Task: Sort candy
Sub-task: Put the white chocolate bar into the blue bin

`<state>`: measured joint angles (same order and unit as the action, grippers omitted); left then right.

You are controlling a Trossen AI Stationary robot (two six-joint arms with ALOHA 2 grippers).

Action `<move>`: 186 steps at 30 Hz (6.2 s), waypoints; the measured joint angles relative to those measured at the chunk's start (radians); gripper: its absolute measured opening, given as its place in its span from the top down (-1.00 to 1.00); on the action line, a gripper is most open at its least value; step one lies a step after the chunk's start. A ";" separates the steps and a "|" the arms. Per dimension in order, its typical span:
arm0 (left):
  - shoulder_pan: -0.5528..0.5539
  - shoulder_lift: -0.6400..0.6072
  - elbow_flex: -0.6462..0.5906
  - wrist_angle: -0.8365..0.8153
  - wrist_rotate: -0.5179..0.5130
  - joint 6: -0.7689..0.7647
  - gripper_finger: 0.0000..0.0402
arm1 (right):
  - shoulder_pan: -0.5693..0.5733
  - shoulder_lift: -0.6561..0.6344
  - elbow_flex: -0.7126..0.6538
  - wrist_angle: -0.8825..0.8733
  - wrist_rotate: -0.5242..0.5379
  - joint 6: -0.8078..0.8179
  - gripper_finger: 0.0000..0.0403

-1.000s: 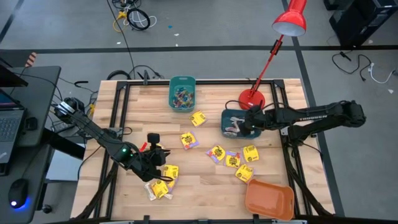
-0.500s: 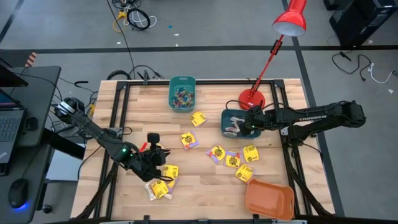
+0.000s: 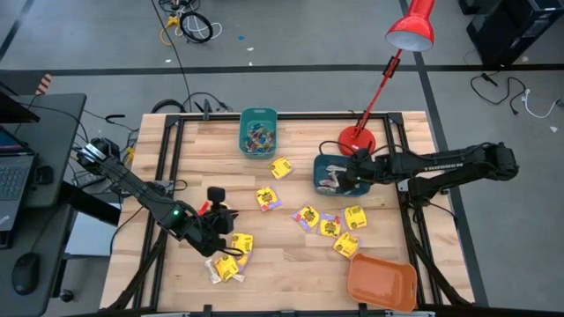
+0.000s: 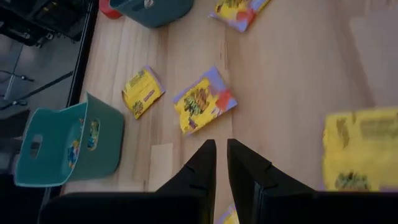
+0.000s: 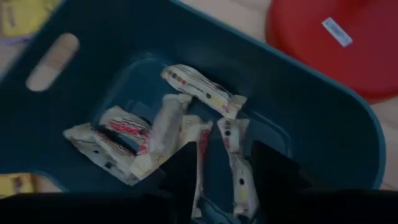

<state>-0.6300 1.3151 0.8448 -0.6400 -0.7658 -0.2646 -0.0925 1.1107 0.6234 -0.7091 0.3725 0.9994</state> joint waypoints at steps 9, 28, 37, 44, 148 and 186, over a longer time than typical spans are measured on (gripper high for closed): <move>0.000 0.000 0.000 -0.142 0.370 0.009 0.79 | 0.038 0.000 0.122 0.137 0.012 -0.183 0.33; -0.167 0.000 0.000 -0.036 0.852 0.000 0.78 | 0.271 0.000 0.126 0.578 0.056 -0.446 0.34; -0.288 0.042 0.000 0.068 0.749 0.126 0.50 | 0.297 0.000 0.126 0.579 0.062 -0.443 0.34; -0.300 0.142 0.000 0.099 0.631 0.134 0.19 | 0.300 0.000 0.125 0.580 0.098 -0.451 0.34; 0.334 0.150 0.228 0.603 0.344 1.056 0.93 | 0.474 -0.028 0.273 0.625 0.405 -0.903 0.34; 0.674 0.435 0.127 1.442 0.649 0.648 0.93 | 0.433 0.000 0.273 0.474 0.410 -0.868 0.16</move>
<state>0.0444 1.7496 0.9722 0.8021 -0.1173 0.3839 0.3400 1.1105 0.8959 -0.2354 0.7830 0.1317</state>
